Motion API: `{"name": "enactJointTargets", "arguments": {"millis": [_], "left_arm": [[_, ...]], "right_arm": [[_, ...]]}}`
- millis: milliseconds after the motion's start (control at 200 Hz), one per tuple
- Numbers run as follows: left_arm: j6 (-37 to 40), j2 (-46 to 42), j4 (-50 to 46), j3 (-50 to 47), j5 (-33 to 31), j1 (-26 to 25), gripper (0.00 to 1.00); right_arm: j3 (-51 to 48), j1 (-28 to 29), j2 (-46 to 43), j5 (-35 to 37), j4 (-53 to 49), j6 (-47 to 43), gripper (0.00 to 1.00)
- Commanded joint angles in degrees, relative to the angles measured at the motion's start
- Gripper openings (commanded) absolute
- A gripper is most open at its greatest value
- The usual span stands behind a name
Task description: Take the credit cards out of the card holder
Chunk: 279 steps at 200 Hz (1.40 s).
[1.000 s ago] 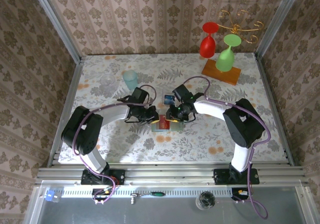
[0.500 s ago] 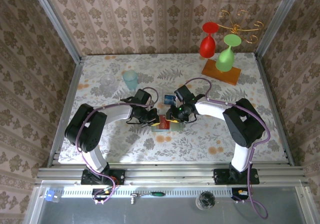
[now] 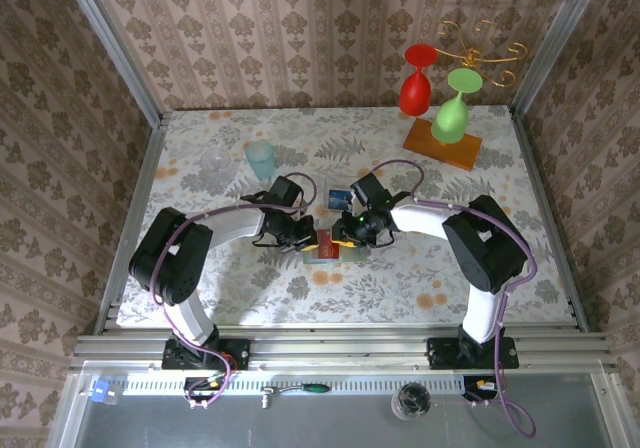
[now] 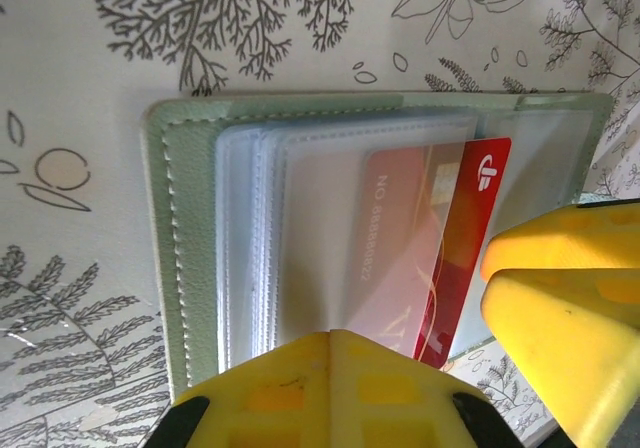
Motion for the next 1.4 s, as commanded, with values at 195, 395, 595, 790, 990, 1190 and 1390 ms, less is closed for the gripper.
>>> {"name": "enactJointTargets", "arguments": {"millis": [195, 395, 595, 790, 990, 1190, 1390], "left_arm": [[1.3, 1.7, -2.2, 0.9, -1.0, -0.8, 0.0], [1.4, 2.2, -2.7, 0.8, -1.0, -0.9, 0.0], [1.5, 2.4, -2.8, 0.8, -1.1, -0.9, 0.0], [1.6, 2.4, -3.0, 1.0, -1.1, -1.0, 0.0], [1.7, 2.2, -3.4, 1.1, -1.3, -1.1, 0.0], [1.7, 1.8, -3.9, 1.3, -1.6, -1.1, 0.0], [1.6, 1.6, -4.1, 1.1, -1.9, -1.1, 0.0]], "right_arm": [[-1.5, -0.4, 1.8, -3.0, 2.8, 1.9, 0.27], [-2.4, -0.6, 1.4, -4.8, 5.3, 3.4, 0.23], [-3.4, -1.0, 0.6, -5.8, 7.2, 4.4, 0.18], [-4.4, -1.4, 0.0, -6.0, 8.2, 4.5, 0.15], [-5.7, -1.8, -0.4, -6.9, 10.7, 5.5, 0.13], [-6.9, -2.6, -2.0, -6.0, 10.5, 5.1, 0.09], [-7.6, -4.1, -3.6, -5.6, 8.1, 3.3, 0.09]]}}
